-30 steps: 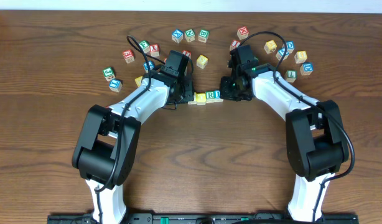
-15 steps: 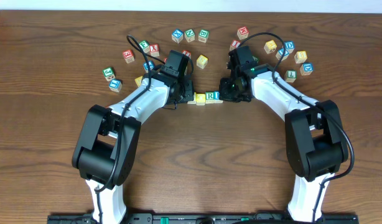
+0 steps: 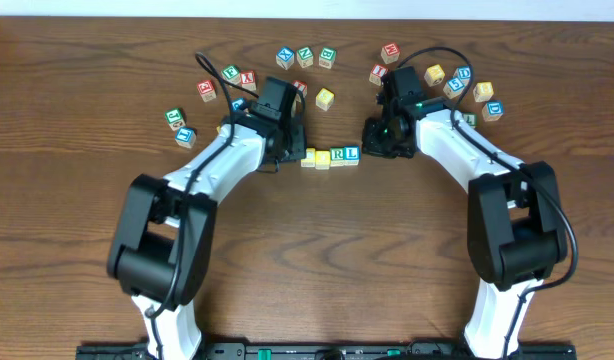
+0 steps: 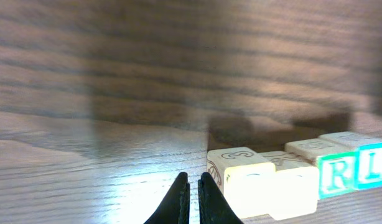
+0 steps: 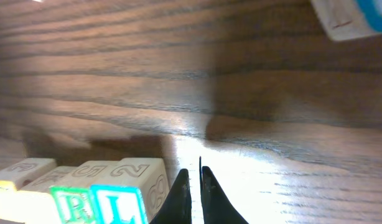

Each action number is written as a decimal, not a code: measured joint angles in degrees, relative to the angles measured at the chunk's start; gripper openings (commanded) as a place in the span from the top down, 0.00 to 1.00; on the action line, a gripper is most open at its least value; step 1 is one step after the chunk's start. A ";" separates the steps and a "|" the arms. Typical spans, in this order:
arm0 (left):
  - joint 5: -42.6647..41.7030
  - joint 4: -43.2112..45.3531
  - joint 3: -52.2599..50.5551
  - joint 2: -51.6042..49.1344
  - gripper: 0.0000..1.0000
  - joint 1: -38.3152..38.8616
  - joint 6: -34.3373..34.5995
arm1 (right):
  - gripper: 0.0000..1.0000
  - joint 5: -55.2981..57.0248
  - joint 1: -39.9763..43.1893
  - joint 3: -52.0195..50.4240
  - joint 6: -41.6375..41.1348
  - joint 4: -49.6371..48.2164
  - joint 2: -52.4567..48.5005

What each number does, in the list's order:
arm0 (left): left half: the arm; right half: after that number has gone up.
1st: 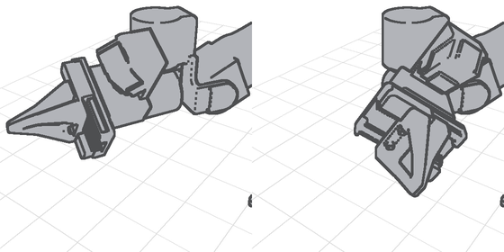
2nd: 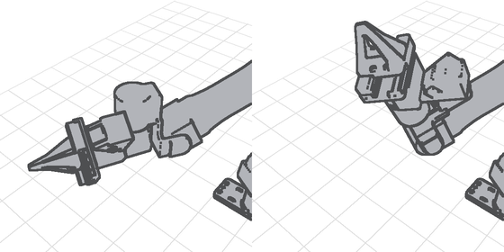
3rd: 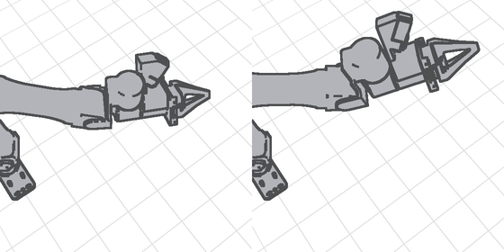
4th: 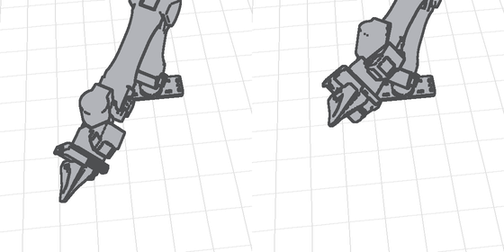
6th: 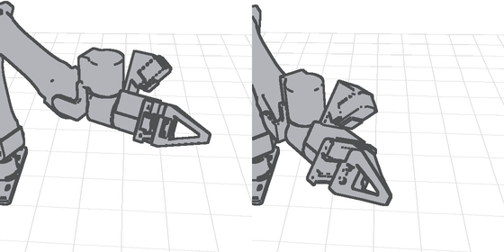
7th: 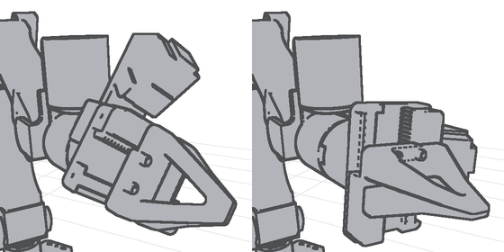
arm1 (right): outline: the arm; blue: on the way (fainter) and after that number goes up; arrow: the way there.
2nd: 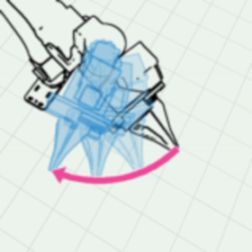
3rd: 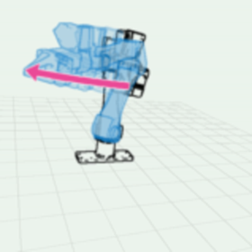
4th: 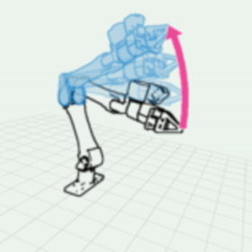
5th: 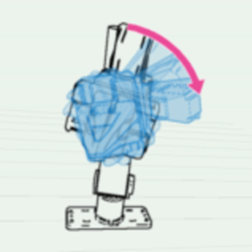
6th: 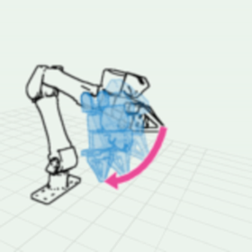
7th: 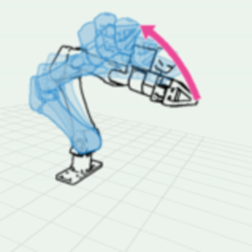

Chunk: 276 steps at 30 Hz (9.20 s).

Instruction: Spell out CORL

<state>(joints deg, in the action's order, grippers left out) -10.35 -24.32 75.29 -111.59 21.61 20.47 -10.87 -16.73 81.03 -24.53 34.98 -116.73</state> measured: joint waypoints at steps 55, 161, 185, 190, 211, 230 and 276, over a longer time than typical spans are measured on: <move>4.94 -8.35 0.00 19.26 0.92 -14.23 -2.45 | 0.97 4.31 -16.04 1.07 -0.74 1.11 -0.37; 4.94 -17.49 -0.04 41.29 0.01 -14.23 -3.82 | 0.01 15.76 14.12 -29.66 15.80 -10.75 81.81; 4.94 -17.49 -0.04 41.29 0.00 -14.23 -3.82 | 0.01 11.02 17.38 -80.52 18.23 -39.01 115.78; 4.94 -17.49 -0.04 41.29 0.00 -14.23 -3.82 | 0.01 10.60 17.38 -80.63 18.23 -32.15 115.99; 4.96 -17.49 -0.04 41.29 0.00 -14.23 -3.82 | 0.01 10.21 17.38 -80.65 18.23 -30.95 115.82; 6.03 -20.79 -2.91 47.08 0.00 -16.87 -3.87 | 0.01 10.21 17.38 -80.65 18.23 -30.95 115.82; 6.45 20.92 -73.18 110.86 0.02 -27.63 -24.65 | 0.01 10.19 17.38 -80.65 18.23 -30.95 115.82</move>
<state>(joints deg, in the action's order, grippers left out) -3.90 -3.40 2.11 -0.73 -6.02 -4.19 -0.69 0.64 0.38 -6.31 4.03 -0.91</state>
